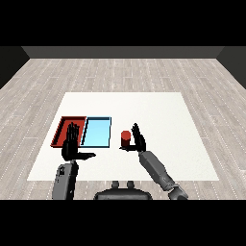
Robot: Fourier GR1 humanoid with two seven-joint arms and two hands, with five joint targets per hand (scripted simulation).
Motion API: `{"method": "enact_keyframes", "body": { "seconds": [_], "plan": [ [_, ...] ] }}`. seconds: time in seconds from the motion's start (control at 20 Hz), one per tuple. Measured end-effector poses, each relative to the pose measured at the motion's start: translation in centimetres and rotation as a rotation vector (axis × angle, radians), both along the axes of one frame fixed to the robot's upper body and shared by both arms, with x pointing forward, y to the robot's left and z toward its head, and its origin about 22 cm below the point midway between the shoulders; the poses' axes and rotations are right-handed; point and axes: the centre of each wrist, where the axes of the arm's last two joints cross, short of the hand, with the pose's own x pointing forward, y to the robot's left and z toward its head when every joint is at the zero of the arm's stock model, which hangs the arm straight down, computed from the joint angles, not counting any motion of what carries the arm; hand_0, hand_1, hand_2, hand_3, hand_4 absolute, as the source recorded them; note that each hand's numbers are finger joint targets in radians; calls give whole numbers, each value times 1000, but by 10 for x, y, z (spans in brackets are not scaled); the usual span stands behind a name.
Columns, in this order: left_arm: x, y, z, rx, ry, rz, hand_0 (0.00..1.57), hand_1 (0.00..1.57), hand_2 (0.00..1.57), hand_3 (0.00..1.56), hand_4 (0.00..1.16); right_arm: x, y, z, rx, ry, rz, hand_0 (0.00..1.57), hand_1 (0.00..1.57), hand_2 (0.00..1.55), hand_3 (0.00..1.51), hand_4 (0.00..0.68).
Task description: Pick the red can and put it in the red box
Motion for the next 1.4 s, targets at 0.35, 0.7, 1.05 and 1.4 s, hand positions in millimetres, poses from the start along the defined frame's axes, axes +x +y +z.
{"method": "enact_keyframes", "body": {
  "seconds": [0.35,0.7,1.05,1.4],
  "plan": [
    [2,-5,-8,-4,2,-3,0,0,0,0,0,5,5,2,-6,12,-3,0,0,0,0,0],
    [1,-3,-3,-5,4,5,0,0,0,0,0,10,8,-2,-7,14,8,0,0,0,0,0],
    [-2,7,-7,-9,0,2,0,0,0,0,0,14,19,1,-7,24,21,0,0,0,0,0],
    [6,0,-6,-17,-5,-8,0,0,0,0,0,11,27,7,-19,35,26,0,0,0,0,0]
  ]
}}
